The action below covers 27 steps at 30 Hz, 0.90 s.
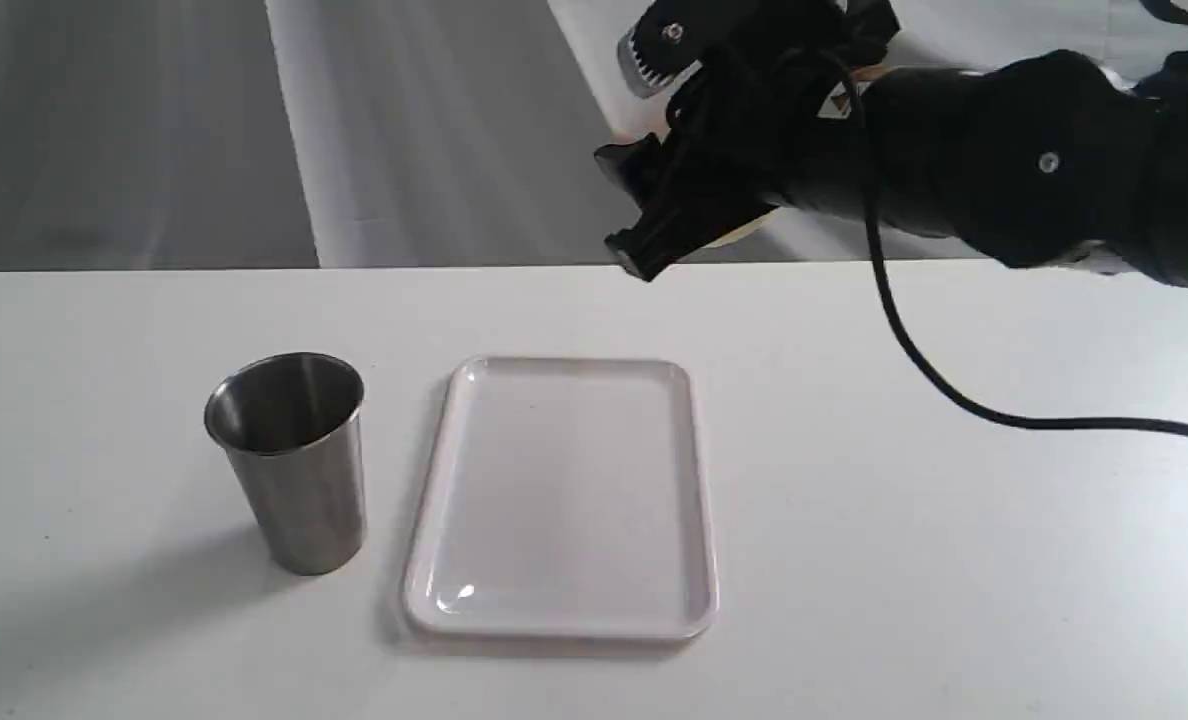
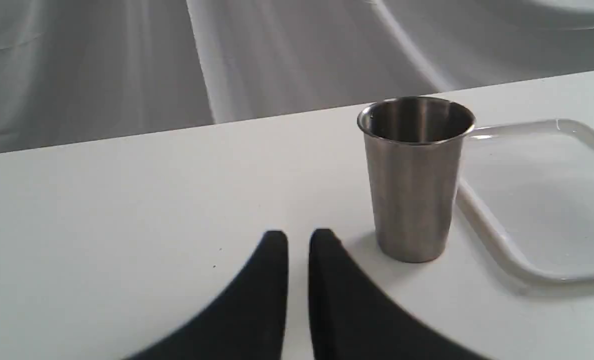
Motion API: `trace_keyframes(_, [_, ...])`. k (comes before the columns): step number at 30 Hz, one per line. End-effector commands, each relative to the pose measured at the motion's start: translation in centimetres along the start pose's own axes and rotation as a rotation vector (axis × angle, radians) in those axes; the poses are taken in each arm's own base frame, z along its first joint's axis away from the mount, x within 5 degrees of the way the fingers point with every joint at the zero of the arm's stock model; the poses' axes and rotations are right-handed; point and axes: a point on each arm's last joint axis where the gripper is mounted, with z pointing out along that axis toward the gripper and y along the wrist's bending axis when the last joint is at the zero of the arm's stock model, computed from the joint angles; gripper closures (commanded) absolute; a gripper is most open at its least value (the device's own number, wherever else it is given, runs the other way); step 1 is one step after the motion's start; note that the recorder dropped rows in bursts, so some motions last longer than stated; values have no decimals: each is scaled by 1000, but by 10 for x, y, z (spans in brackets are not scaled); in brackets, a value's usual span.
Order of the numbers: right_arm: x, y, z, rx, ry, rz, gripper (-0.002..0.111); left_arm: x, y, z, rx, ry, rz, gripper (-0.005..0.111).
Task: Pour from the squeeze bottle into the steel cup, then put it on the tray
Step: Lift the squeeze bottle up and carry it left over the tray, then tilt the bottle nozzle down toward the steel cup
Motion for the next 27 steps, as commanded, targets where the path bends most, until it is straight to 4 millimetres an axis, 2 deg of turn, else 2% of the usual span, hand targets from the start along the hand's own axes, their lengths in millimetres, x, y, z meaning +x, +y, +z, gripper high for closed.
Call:
trace_keyframes(1, [-8, 2, -1, 21, -20, -68, 108, 1, 0, 0, 5, -9, 0, 98])
trace_keyframes(8, [1, 25, 15, -8, 35, -117, 108, 1, 0, 0, 5, -9, 0, 98])
trace_keyframes(15, [-4, 14, 20, 117, 38, -61, 108, 1, 0, 0, 5, -9, 0, 98])
trace_keyframes(21, [-26, 14, 29, 107, -23, -57, 108, 1, 0, 0, 5, -9, 0, 98])
trace_keyframes(27, [-26, 16, 37, 105, -26, -82, 108, 1, 0, 0, 5, -9, 0, 98])
